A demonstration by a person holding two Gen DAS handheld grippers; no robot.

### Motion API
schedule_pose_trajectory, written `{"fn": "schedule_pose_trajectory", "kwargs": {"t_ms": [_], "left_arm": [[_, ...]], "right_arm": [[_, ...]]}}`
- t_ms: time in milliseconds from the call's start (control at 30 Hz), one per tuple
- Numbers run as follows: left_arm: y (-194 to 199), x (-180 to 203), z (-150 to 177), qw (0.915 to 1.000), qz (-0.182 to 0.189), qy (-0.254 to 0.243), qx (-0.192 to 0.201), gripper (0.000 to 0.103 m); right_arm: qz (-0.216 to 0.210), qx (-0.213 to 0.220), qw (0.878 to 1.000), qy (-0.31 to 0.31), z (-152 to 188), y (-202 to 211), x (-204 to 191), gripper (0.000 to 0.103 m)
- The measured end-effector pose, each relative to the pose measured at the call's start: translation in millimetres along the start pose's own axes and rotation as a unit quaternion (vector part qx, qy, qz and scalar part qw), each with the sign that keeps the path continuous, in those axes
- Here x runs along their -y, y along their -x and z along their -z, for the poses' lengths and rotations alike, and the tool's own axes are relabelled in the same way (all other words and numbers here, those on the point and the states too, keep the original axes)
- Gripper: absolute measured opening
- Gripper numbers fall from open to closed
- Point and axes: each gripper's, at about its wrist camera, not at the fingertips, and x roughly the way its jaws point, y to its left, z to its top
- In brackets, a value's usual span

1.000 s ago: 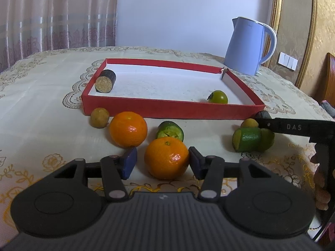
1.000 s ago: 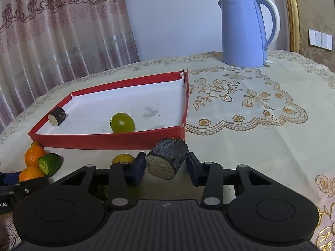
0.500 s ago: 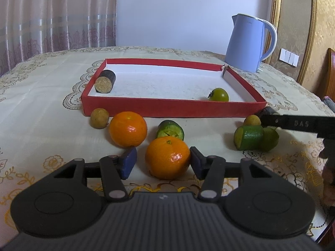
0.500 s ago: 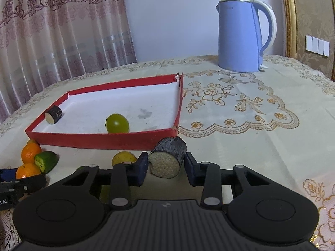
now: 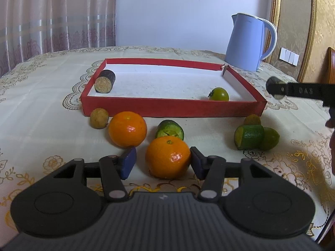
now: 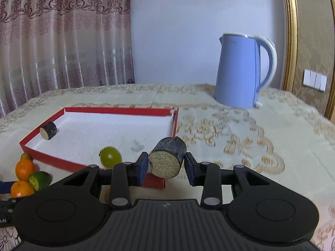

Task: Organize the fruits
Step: 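Lift the eggplant slice over the tray and open the right tool, then withdraw the right tool from the tray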

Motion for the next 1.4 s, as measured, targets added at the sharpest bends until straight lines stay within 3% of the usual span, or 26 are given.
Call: {"fn": "schedule_pose_trajectory", "kwargs": {"t_ms": [500, 867, 1200, 1400], "left_arm": [[0, 0, 0, 1.0000, 0.001, 0.002, 0.000, 0.053], [-1, 2, 0, 1.0000, 0.000, -0.001, -0.001, 0.053], [-2, 4, 0, 1.0000, -0.006, -0.006, -0.003, 0.053], [-2, 4, -1, 0.9999, -0.007, -0.007, -0.003, 0.053]], "right_arm": [[0.014, 0.013, 0.999, 0.047, -28, -37, -19, 0.037], [0.042, -0.045, 0.996, 0.063, -38, -111, -24, 0.036], [0.001, -0.041, 0.997, 0.067, -48, -108, -32, 0.036], [0.006, -0.017, 0.998, 0.052, -47, -88, -27, 0.037]]}}
